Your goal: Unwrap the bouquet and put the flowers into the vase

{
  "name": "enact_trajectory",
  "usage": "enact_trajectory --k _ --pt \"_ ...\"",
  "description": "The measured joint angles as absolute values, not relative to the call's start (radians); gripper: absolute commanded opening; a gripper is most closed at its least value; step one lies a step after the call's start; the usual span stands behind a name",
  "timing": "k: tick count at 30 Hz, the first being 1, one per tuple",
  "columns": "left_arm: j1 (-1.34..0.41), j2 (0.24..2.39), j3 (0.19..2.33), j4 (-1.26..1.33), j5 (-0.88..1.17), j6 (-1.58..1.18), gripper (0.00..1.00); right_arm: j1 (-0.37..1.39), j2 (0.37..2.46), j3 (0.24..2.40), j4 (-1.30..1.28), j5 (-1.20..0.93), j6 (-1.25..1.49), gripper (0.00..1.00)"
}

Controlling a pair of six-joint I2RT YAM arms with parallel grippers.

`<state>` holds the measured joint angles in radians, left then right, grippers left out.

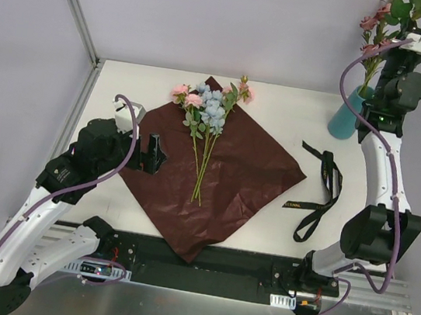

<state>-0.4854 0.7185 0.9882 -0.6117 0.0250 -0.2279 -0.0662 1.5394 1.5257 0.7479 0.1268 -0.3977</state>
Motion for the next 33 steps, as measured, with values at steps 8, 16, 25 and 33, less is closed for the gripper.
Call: enact_trajectory --k 8,16,25,33 --pt "-0.485 0.719 0.988 -0.611 0.020 -0.232 0.99 -0.093 1.630 1.578 0.767 0.123 -0.411 0.00" --pt "-0.483 0.719 0.988 -0.611 0.020 -0.236 0.99 -0.102 1.674 1.567 0.710 0.123 -0.390 0.18" --pt "-0.466 0.719 0.986 -0.611 0.013 -0.244 0.99 -0.102 1.654 1.397 0.533 0.220 -0.239 0.38" --pt "-0.456 0.706 0.982 -0.611 -0.002 -0.247 0.99 -0.102 1.589 1.344 0.314 0.225 -0.129 0.59"
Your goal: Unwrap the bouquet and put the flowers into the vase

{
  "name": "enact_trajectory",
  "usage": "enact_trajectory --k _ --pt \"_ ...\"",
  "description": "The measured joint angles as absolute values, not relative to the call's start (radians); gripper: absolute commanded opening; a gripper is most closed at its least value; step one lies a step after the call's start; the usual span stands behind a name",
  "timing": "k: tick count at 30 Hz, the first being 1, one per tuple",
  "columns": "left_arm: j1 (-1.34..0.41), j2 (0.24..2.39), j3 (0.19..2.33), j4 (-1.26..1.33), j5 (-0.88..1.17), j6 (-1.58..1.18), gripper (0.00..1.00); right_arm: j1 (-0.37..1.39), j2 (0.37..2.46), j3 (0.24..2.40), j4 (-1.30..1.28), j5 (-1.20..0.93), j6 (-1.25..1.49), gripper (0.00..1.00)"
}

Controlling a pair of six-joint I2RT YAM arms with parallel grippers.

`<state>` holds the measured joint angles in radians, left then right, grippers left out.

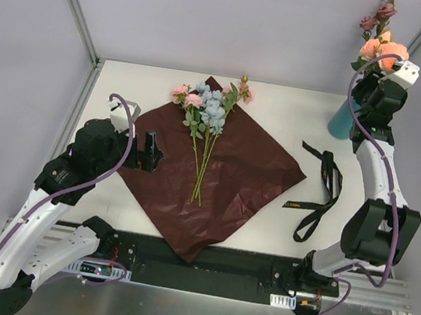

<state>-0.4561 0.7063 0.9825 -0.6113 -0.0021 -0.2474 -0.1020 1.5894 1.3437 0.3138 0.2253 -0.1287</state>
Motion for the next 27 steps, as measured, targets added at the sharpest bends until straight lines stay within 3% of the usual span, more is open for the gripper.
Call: enact_trajectory --k 9,16,22,27 --pt "-0.450 0.704 0.976 -0.612 -0.020 -0.247 0.99 -0.093 1.283 1.328 -0.009 0.110 0.238 0.55" --pt "-0.450 0.704 0.968 -0.613 -0.031 -0.248 0.99 -0.039 1.115 1.129 -0.149 0.023 0.517 0.52" --pt "-0.450 0.707 0.968 -0.613 -0.036 -0.248 0.99 0.173 1.074 0.929 -0.184 0.037 0.633 0.51" --pt "-0.450 0.720 0.968 -0.613 -0.035 -0.249 0.99 0.361 1.134 0.880 -0.136 0.066 0.673 0.42"
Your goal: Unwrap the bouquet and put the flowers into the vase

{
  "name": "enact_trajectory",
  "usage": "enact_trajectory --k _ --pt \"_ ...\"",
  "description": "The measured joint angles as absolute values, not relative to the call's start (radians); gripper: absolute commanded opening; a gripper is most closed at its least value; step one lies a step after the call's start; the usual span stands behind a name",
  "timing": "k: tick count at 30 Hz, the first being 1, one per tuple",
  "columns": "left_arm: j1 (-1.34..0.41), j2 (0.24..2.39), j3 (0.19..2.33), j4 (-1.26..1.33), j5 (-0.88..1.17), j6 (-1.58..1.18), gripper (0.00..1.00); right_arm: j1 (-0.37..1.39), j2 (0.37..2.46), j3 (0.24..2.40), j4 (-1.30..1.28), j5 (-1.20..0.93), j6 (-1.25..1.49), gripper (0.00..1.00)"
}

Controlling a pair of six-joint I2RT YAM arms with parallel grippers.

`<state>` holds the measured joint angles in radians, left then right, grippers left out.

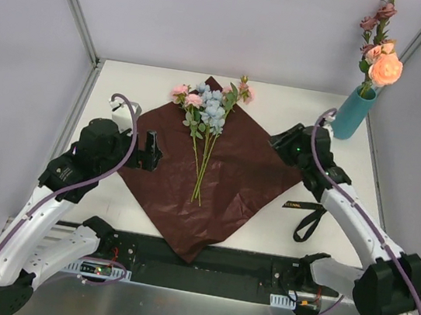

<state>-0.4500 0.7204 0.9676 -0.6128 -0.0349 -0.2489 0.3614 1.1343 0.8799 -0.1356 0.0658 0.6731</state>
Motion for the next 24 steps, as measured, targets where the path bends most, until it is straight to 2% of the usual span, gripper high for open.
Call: enact_trajectory --k 5,10,24 --pt "-0.450 0.733 0.967 -0.614 -0.035 -0.251 0.99 0.461 1.312 0.883 -0.023 0.080 0.680 0.40" --pt "-0.450 0.728 0.967 -0.614 -0.035 -0.251 0.99 0.509 1.511 0.934 0.091 0.036 0.681 0.42" --pt "-0.450 0.713 0.967 -0.615 -0.035 -0.251 0.99 0.558 1.907 1.142 0.324 -0.079 0.704 0.43"
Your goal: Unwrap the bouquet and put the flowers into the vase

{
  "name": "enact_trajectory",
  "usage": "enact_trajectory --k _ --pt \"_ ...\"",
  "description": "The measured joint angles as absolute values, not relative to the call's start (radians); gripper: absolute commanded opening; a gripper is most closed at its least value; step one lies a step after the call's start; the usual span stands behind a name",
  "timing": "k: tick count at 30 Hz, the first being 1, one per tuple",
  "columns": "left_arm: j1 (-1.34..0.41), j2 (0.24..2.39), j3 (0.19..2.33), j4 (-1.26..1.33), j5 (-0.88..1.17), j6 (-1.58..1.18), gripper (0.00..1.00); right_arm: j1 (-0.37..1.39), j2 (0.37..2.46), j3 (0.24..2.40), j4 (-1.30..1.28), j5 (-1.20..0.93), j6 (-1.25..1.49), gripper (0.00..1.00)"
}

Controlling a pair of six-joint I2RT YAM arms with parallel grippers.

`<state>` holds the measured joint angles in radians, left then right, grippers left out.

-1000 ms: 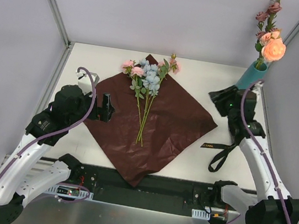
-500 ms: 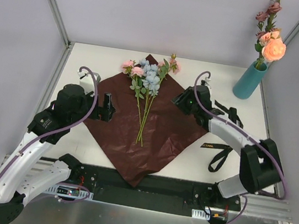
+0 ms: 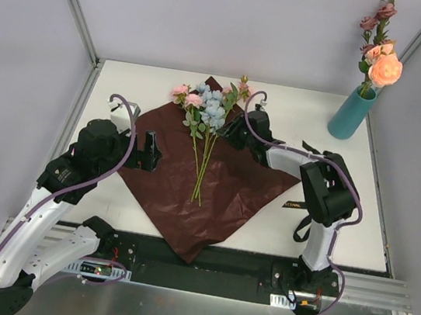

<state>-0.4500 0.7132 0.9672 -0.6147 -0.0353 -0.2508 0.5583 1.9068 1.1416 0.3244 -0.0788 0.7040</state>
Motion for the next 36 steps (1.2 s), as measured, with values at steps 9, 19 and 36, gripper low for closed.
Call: enact_trajectory --k 9,19,36 --pt "-0.450 0.713 0.967 -0.615 -0.035 -0.251 0.99 0.561 2.020 1.192 0.371 -0.097 0.720 0.43" --pt "-0.450 0.713 0.967 -0.616 -0.035 -0.251 0.99 0.561 2.099 1.209 0.414 -0.127 0.746 0.38" --pt "-0.450 0.714 0.967 -0.616 -0.034 -0.251 0.99 0.564 2.111 1.203 0.480 -0.135 0.738 0.14"
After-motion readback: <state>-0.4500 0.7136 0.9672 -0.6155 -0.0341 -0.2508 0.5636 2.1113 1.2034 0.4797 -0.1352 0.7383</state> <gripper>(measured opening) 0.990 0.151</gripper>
